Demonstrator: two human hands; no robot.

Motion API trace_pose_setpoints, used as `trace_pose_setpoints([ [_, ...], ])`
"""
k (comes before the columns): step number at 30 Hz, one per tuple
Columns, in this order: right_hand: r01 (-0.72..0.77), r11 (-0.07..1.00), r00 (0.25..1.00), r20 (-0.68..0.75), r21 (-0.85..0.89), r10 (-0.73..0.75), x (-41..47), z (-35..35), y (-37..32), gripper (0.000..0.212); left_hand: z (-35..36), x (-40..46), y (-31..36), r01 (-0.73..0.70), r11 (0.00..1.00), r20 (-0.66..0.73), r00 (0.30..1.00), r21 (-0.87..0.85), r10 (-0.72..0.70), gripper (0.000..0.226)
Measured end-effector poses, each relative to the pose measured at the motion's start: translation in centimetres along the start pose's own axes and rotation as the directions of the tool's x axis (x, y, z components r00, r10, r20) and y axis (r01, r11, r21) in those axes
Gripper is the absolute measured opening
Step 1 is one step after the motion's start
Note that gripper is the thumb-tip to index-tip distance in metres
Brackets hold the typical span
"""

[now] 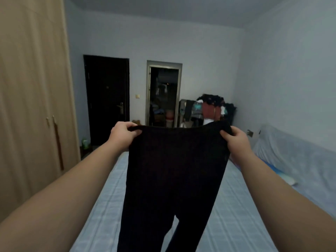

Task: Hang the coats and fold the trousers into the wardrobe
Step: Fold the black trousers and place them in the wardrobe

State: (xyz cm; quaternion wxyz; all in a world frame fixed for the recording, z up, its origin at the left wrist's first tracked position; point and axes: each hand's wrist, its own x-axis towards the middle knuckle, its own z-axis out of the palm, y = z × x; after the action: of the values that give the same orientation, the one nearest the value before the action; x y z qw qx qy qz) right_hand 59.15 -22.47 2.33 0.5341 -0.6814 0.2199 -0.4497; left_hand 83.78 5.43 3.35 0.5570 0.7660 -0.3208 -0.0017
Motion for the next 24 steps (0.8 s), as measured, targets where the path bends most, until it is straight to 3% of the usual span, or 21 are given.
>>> trace_pose_setpoints([
  [6, 0.054, 0.999, 0.998, 0.010, -0.002, -0.054, 3.9, -1.5, -3.0, 0.019, -0.7, 1.5, 4.4, -0.034, 0.984, -0.076, 0.997, -0.177, 0.021, 0.012],
  [9, 0.019, 1.000, 1.000, 0.010, -0.018, -0.018, 5.8, -2.1, -3.9, 0.020, -1.0, 3.2, 5.8, -0.048, 0.997, -0.137, 0.990, -0.067, 0.038, 0.009],
  [11, -0.053, 0.997, 0.998, 0.039, -0.057, 0.055, 6.8, -2.3, -3.8, 0.017, -0.8, 4.0, 6.0, 0.015, 1.000, -0.127, 0.992, -0.011, -0.016, 0.007],
  [14, -0.175, 0.982, 0.981, 0.071, -0.064, 0.179, 7.9, -2.1, -2.9, 0.015, 0.4, 4.9, 5.5, 0.206, 0.968, -0.017, 0.977, -0.140, -0.210, 0.012],
  [16, -0.269, 0.963, 0.961, 0.062, -0.026, 0.270, 8.2, -1.8, -1.9, 0.016, 1.5, 4.5, 5.6, 0.383, 0.881, 0.159, 0.923, -0.278, -0.351, 0.012],
  [18, -0.378, 0.926, 0.925, 0.049, -0.004, 0.377, 7.9, -1.5, -1.4, 0.018, 2.5, 3.9, 5.6, 0.494, 0.821, 0.294, 0.861, -0.286, -0.416, 0.013],
  [24, -0.498, 0.867, 0.853, 0.181, 0.003, 0.489, 5.5, -0.7, -1.9, 0.015, 5.1, 3.3, 5.4, 0.527, 0.706, 0.341, 0.849, -0.473, -0.405, 0.028],
])
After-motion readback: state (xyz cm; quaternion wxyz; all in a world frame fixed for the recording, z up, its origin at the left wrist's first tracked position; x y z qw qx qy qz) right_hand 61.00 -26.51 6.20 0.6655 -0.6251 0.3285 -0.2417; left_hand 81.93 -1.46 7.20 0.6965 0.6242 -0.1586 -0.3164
